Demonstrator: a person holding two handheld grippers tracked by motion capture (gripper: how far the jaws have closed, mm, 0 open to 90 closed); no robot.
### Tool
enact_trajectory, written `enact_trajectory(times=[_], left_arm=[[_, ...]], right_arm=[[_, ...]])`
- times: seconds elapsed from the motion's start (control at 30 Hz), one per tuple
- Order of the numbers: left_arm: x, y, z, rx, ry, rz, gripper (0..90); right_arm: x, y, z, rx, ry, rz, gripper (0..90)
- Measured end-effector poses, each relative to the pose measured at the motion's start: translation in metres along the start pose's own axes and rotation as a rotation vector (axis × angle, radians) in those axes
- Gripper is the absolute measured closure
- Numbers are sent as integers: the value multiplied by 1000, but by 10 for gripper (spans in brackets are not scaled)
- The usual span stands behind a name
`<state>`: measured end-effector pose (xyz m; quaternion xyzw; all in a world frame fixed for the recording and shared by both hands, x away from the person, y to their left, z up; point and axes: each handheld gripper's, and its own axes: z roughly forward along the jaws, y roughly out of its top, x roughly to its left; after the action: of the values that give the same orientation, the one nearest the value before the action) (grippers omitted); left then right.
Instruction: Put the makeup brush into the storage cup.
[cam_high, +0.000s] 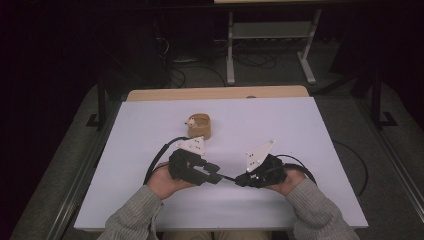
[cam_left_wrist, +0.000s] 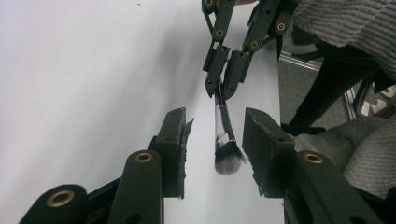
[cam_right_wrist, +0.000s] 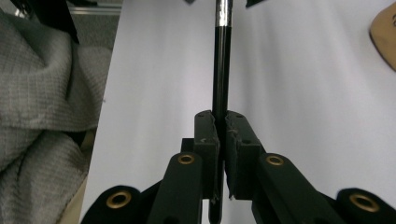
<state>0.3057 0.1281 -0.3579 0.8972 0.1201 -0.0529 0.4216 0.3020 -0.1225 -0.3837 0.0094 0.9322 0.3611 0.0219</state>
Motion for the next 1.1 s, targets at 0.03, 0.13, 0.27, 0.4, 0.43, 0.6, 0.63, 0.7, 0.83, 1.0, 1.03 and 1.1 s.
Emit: enact_trajectory(times=[0.03,0.13,0.27,0.4,0.43,0.6,0.63,0.7,0.83,1.0,1.03,1.1], left_arm=[[0,0,0,-2,0,3,601],[0,0,1,-7,0,2,627],[0,0,-1,-11,-7,10,708],[1,0,-5,-18,-23,18,824],[1,0,-5,-18,-23,18,826],[0,0,-6,-14,-14,31,837],[-1,0,-6,-12,-7,31,838],[-2,1,-7,-14,-3,22,838],[-2,2,-9,-1,10,32,838],[-6,4,-9,8,11,31,827],[-6,4,-10,-2,25,26,799],[-5,4,-11,-1,38,16,675]], right_arm=[[0,1,0,-7,0,3,831],[0,3,1,-28,-5,-1,830],[0,6,5,-37,-6,-11,830],[1,8,10,-44,-14,-23,829],[1,8,10,-44,-14,-23,829],[2,10,12,-48,-24,-21,818],[3,10,13,-46,-37,-25,794],[4,10,13,-28,-49,-5,750],[8,13,17,39,-78,-13,727],[10,16,20,60,-68,-22,827],[9,15,20,51,-63,-22,828],[8,15,20,47,-58,-13,828]])
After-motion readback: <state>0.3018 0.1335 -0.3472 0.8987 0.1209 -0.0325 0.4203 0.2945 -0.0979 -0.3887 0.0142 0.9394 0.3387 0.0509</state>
